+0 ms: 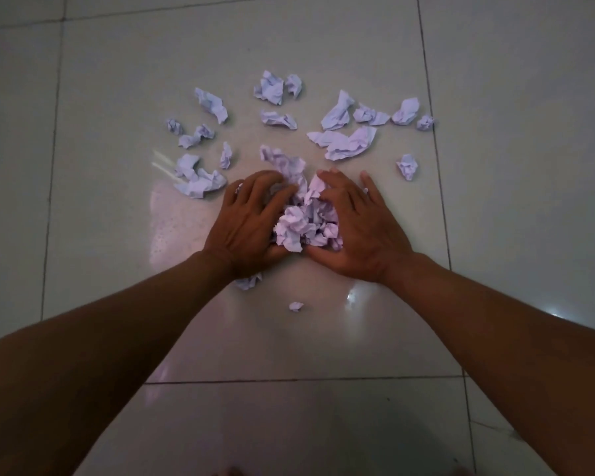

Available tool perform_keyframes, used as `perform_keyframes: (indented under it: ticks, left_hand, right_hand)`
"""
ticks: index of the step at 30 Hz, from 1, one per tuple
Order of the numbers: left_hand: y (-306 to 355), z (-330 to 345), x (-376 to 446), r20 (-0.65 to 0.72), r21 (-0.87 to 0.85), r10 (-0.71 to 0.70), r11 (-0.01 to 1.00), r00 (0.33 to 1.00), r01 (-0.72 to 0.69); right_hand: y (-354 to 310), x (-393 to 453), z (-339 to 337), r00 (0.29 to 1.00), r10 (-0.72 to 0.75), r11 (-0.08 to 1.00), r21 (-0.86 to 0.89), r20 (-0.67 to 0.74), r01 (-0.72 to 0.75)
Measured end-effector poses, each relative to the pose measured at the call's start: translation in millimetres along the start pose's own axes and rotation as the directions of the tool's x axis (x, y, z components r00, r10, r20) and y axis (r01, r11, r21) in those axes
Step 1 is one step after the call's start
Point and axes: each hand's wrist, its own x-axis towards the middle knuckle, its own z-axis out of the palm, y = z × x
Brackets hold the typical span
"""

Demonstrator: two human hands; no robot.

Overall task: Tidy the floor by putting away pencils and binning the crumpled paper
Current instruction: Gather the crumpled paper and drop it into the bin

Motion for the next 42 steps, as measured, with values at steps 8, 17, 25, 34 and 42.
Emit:
perform_keyframes:
  ticks: [8, 17, 25, 34, 42]
  left_hand:
    - [-3.2, 1.1, 3.2, 0.066, -0.083, -0.008, 0.996, 0.998, 0.014]
    - [-9.7, 3.7, 15.2, 0.026, 0.092, 0.046, 0.995, 0.999, -0.048]
    - [-10.5, -3.3, 38.6, 0.109, 0.040, 0.022, 0.999, 0.994, -0.026]
    - [-14.0, -3.1, 56.8, 0.043, -0.086, -0.080, 0.993, 0.996, 0.084]
    - [11.4, -50.9, 79.8, 0.058, -0.249, -0.205, 0.945, 0.977, 0.213]
  right_hand:
    - [0.5, -1.7, 3.6, 0.996, -0.085, 0.991, -0.103, -0.009, 0.083]
    - [-2.4, 2.1, 3.3, 0.993, 0.014, 0.970, -0.240, -0.118, -0.043]
    - [0.3, 10.9, -1.0, 0.970, 0.168, 0.942, -0.261, -0.175, -0.210]
    - [4.3, 4.1, -9.2, 0.949, 0.252, 0.942, -0.177, -0.188, -0.285]
    - [-2.9, 9.9, -47.4, 0.897, 0.369, 0.917, -0.063, -0.244, -0.394]
